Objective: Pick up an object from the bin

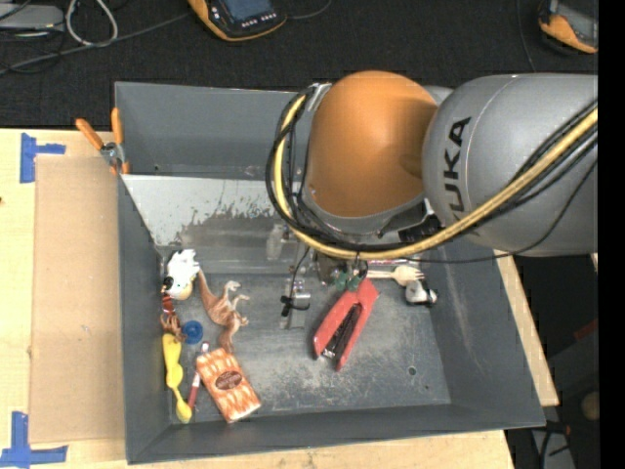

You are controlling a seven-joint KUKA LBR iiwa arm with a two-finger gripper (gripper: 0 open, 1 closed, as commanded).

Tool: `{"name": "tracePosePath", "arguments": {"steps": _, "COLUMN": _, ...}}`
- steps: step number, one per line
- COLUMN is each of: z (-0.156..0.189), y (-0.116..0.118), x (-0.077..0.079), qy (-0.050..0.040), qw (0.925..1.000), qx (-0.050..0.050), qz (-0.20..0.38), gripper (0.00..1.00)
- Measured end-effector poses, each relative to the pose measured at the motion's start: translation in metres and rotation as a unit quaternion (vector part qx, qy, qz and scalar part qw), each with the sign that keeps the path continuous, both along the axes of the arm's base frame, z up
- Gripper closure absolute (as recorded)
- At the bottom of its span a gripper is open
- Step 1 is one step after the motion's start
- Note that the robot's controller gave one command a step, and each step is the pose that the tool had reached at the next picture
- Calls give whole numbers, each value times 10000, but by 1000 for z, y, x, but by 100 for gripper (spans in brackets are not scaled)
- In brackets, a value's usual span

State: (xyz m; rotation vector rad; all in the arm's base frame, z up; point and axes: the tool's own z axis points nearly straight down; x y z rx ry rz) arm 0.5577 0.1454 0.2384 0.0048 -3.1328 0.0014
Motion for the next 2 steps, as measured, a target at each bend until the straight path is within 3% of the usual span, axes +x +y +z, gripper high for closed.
{"name": "tracePosePath", "arguments": {"steps": 1, "z": 4, "y": -1, "x": 2, "qy": -40, "qw": 10000, "qx": 6, "qz": -21, "gripper": 0}}
{"name": "tracePosePath", "arguments": {"steps": 2, "z": -72, "y": 11, "x": 20, "qy": -58, "qw": 9994, "qx": 12, "qz": 334, "gripper": 0}}
